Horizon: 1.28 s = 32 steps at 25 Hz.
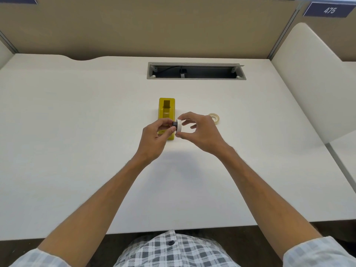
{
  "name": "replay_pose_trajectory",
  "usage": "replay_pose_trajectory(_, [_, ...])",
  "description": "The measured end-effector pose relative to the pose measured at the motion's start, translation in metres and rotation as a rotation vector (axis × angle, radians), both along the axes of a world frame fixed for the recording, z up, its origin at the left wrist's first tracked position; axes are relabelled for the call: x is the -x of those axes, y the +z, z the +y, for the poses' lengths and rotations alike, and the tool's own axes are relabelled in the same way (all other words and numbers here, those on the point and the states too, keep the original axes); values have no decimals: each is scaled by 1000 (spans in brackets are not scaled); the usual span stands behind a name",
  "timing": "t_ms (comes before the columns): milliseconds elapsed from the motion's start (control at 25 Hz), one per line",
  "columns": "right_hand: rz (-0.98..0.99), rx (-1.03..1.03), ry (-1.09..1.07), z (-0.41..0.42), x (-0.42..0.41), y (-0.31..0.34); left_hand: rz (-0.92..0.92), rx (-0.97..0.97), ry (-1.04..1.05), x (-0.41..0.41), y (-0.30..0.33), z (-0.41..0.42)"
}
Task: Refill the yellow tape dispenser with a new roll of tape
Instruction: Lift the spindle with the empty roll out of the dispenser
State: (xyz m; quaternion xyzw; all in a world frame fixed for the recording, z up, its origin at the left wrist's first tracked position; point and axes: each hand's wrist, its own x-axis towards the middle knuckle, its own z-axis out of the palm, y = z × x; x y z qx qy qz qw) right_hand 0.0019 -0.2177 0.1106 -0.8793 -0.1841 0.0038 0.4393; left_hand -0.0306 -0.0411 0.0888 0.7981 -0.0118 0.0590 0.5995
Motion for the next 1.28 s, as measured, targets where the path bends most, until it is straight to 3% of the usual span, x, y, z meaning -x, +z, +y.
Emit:
replay_pose_trajectory(640, [151,-222,36,-1,6,0,19,34,-40,0,-3,-5])
replay_pose_trajectory(920, [121,-222,24,-2,9,3,9,47,-13,-2,1,-6])
replay_pose_trajectory(1280, [199,-377,-29,-6,8,-1,45,233,32,-5,4,-6])
